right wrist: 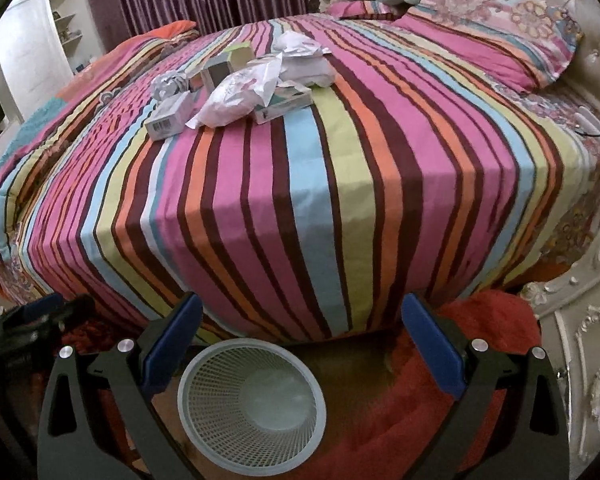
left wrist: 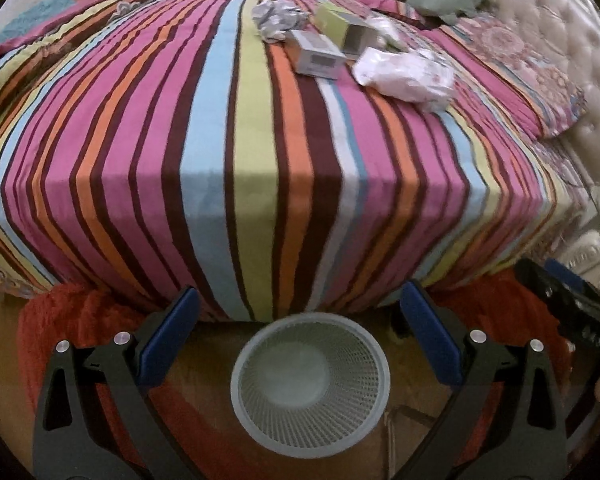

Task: Collect trash
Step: 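Move both tools over the bed toward the scattered trash, then grasp the white cosmetic box with left tool while right tool grasps the white plastic packet, then carry the box with left tool while right tool carries the packet to the wastebasket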

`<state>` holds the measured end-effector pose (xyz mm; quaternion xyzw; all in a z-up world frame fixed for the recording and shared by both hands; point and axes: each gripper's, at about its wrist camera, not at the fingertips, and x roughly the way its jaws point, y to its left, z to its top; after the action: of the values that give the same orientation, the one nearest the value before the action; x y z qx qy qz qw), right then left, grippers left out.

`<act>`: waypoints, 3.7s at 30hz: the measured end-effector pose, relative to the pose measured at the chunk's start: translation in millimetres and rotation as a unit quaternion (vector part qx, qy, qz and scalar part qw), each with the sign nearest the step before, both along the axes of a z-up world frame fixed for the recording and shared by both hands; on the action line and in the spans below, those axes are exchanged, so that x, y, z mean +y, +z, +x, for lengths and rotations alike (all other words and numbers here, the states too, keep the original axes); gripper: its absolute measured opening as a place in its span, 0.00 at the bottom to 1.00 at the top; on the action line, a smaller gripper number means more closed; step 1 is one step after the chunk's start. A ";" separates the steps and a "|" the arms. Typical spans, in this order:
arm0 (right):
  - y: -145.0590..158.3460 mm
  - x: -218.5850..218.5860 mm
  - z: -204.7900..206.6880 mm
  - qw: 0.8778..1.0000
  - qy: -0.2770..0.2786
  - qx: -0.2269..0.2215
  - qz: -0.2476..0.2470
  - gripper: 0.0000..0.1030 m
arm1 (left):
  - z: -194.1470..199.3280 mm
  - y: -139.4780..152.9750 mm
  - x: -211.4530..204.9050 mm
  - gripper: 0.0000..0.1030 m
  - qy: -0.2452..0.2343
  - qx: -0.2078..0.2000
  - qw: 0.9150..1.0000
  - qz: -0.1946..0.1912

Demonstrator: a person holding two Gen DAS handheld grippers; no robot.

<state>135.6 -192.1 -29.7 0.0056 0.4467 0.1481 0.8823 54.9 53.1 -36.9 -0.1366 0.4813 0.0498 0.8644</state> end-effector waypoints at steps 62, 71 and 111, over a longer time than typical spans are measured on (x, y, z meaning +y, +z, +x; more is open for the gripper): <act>51.0 107.0 160.7 0.978 0.202 -0.054 -0.018 0.68 | 208.2 36.4 55.8 0.47 0.037 0.012 0.998 0.047; 55.4 76.4 119.8 0.985 0.161 -0.021 0.055 0.68 | 153.7 43.7 38.1 0.47 0.020 0.003 0.998 0.058; -112.0 31.7 3.7 0.927 0.043 0.354 0.119 0.68 | 5.2 -109.7 -36.8 0.47 -0.077 0.247 0.965 -0.033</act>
<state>139.3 -160.4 -141.7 0.1434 0.7085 0.2269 0.6527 60.1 16.3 -146.6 -0.1104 0.6902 -0.0008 0.7151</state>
